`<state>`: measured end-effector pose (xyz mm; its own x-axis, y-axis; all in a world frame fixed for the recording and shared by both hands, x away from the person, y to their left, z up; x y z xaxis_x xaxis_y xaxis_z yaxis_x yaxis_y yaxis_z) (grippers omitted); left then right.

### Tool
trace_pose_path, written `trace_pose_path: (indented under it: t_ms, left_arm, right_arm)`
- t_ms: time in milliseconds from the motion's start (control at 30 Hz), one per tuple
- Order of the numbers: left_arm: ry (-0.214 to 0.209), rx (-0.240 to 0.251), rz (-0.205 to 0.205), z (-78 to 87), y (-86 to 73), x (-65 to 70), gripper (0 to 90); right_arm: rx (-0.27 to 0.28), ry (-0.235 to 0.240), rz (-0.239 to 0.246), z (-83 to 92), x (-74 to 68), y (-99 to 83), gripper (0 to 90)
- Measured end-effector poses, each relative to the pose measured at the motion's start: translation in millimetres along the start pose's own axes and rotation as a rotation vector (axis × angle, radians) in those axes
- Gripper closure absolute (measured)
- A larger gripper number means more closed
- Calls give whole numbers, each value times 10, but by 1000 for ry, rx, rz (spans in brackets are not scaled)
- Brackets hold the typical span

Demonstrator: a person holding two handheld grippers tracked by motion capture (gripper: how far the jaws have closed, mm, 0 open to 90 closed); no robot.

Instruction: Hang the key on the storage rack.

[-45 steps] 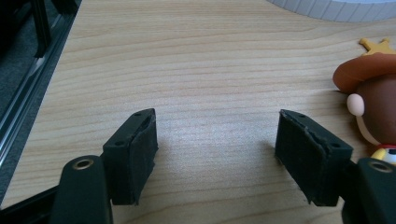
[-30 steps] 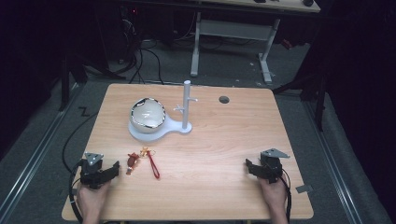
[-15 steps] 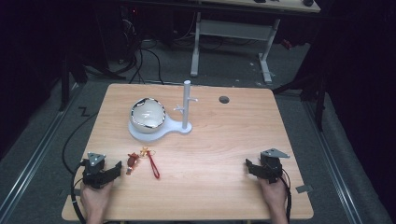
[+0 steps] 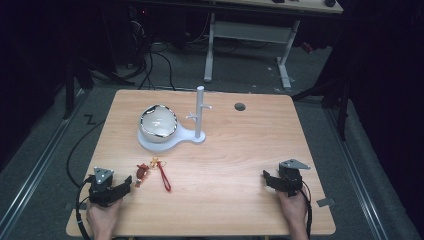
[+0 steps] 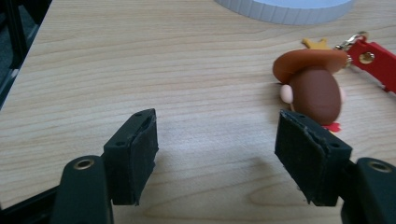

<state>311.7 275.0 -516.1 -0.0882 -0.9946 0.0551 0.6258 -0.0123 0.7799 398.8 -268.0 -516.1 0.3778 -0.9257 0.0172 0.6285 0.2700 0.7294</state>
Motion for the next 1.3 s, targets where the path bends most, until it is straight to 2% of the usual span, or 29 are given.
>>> trace_pose_path:
  t_ms: [233, 300, 433, 633, 900, 1300]
  left_arm:
    - [-43, 18, -1, 67, 18, 81, 305]
    - [-71, 15, -12, 78, 29, 115, 305]
    - [-97, 12, -41, 89, 57, 215, 309]
    - [-109, 10, -37, 13, 127, 280, 321]
    - [-115, 6, -34, -132, 221, 303, 346]
    - [-130, -8, -12, -268, 239, 299, 395]
  right_arm:
    - [0, 0, -1, 0, 0, 0, 308]
    - [0, 0, 0, 0, 0, 0, 308]
    - [0, 0, -1, 0, -1, 0, 307]
    - [0, 0, 0, 0, -1, 0, 308]
    - [0, 0, 0, 0, 0, 0, 308]
    - [0, 0, 0, 0, 0, 0, 307]
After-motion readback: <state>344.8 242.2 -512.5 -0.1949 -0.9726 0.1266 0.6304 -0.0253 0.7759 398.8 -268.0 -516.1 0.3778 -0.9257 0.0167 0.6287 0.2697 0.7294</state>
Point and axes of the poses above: each handheld gripper's, and its own axes: z roughly backward along the jaws, y roughly out of its top, x roughly to its right, the point moved 2 cm from there along -z, roughly forward along the jaws
